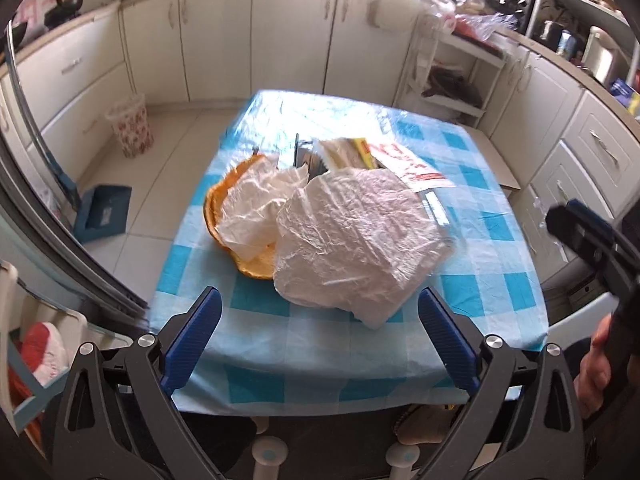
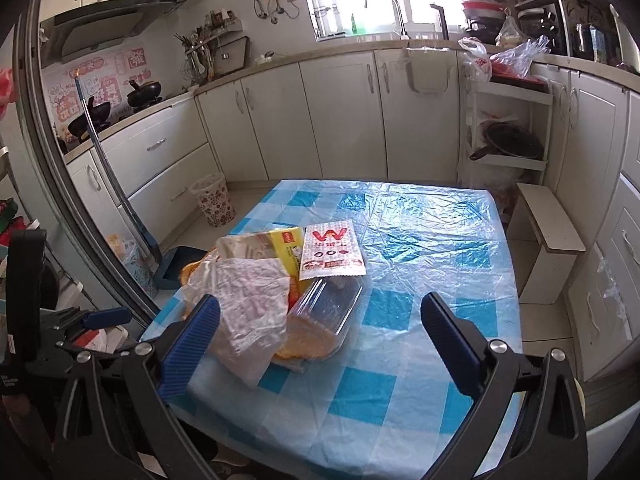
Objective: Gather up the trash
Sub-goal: 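Grasp the white bag with red W print with the right gripper while the left gripper grasps a tissue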
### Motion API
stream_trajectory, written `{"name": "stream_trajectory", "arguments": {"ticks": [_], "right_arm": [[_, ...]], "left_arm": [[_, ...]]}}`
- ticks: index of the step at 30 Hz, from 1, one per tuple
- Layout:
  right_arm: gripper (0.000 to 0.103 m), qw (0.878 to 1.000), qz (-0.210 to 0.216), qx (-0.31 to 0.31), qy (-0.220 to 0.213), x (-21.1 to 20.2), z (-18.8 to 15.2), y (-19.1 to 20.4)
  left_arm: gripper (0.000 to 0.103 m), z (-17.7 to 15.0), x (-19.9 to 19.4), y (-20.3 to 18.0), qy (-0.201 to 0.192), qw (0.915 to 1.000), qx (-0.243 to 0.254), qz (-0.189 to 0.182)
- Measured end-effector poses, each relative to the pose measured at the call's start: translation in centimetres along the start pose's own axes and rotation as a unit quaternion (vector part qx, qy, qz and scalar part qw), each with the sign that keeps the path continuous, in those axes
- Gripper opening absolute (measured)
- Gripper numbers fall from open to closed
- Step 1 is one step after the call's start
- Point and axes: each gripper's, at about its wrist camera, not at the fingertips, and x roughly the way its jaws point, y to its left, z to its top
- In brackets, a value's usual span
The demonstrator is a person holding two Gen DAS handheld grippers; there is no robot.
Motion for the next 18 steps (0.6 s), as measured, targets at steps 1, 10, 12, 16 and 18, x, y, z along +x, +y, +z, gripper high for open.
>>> {"name": "stream_trajectory", "arguments": {"ticks": [1, 10, 12, 16, 18], "right_arm": [[0.097, 1.0, 0.012, 0.002, 0.013, 1.3, 0.7, -0.4], [0.095, 0.987, 0.088, 0.068, 0.112, 12.4, 5.7, -3.6], [0.092, 0.983, 0.094, 0.08, 0.134, 14.6, 6.1, -4.1], [0.074, 0.969, 0.121, 0.119, 0.178, 18.0, 6.3, -5.4], [0.056, 0.96, 0.146, 0.138, 0.195, 19.1, 6.2, -5.9]], "left_arm": [[0.095, 0.4, 0.9, 0.1, 0.007, 1.0, -0.007, -0.001], [0.087, 2.0, 5.9, 1.2, 0.039, 0.998, -0.05, 0.004], [0.065, 2.0, 6.4, 1.7, 0.05, 0.9971, -0.058, -0.003], [0.031, 1.6, 7.4, 2.8, 0.069, 0.995, -0.073, -0.007], [0.018, 1.6, 7.5, 3.3, 0.069, 0.9943, -0.081, -0.011]]}}
